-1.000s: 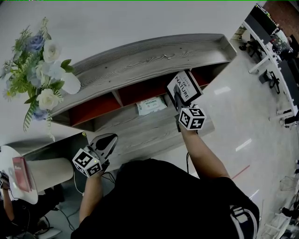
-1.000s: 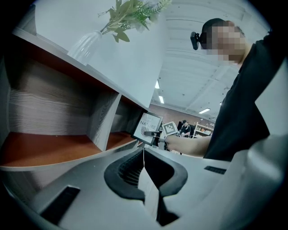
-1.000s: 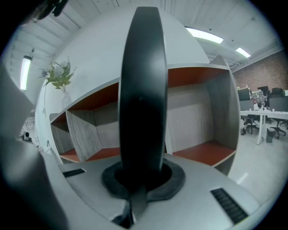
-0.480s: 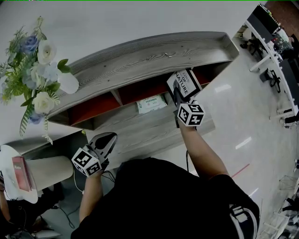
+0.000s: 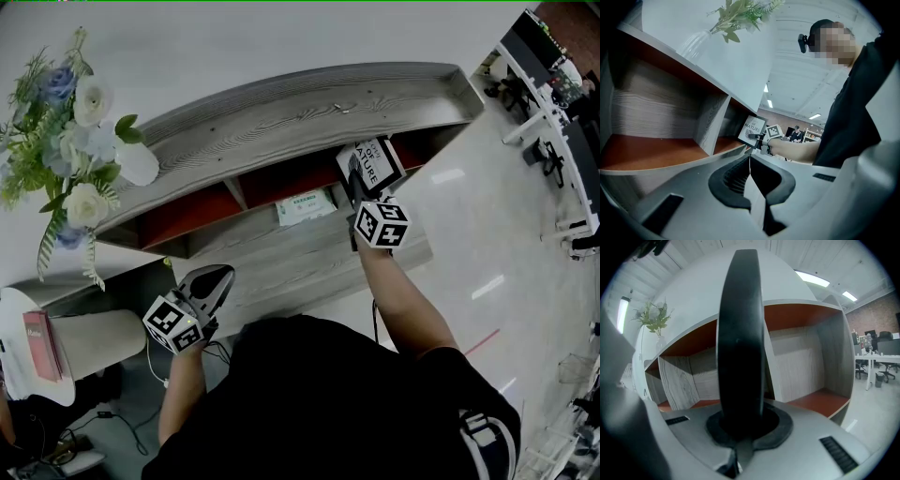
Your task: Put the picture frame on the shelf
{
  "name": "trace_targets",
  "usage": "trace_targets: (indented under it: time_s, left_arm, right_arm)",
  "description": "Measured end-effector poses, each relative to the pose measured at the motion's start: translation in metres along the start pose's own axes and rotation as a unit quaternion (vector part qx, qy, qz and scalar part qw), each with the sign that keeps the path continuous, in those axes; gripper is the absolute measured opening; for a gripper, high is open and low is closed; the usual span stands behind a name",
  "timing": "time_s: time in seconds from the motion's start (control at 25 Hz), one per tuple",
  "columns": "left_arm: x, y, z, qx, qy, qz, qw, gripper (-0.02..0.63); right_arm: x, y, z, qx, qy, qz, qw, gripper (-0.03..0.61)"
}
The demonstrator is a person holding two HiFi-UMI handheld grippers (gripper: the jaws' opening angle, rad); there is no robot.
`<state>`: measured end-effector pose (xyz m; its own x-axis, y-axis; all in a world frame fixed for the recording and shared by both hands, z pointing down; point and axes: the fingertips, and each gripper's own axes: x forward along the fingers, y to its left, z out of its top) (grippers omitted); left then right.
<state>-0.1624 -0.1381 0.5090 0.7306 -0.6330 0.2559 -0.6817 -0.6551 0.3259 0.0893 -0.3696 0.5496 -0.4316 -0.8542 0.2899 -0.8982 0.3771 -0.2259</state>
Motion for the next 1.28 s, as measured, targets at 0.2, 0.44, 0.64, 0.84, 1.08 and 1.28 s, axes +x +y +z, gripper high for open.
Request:
trace_targets:
  time_s: [0.2,0.44,0.64,0.84,1.08,1.28]
  left_arm:
    - [0.001,0.0,-0.001,-0.002,0.002,-0.002,1.0,0.02]
    - [0.0,0.002,-0.002,0.007,0.003,-0.007,0.9999,0.02]
    - [-0.002,0.005,0.0,-0.003,0.003,0.0,1.0,0.02]
    - [-0.003,0.008,-0.002,-0.002,0.004,-0.001,1.0,0.02]
    - [-0.002,0.009,-0.002,-0.006,0.004,0.0,1.0,0.02]
    - [-0.003,0.011,-0.003,-0.007,0.004,0.002,1.0,0.02]
  right_arm:
    - [0.003,0.0,0.001,0.007,0.001,-0.002,1.0,0.023]
    - [0.01,0.001,0.003,0.013,0.0,-0.007,1.0,0.023]
    - [0.016,0.002,0.005,0.017,-0.003,-0.014,1.0,0.023]
    - [0.022,0.003,0.007,0.023,-0.005,-0.018,1.0,0.023]
    - [0.028,0.004,0.008,0.029,-0.006,-0.023,0.999,0.023]
    - [0.033,0.005,0.01,0.035,-0.01,-0.029,0.999,0.023]
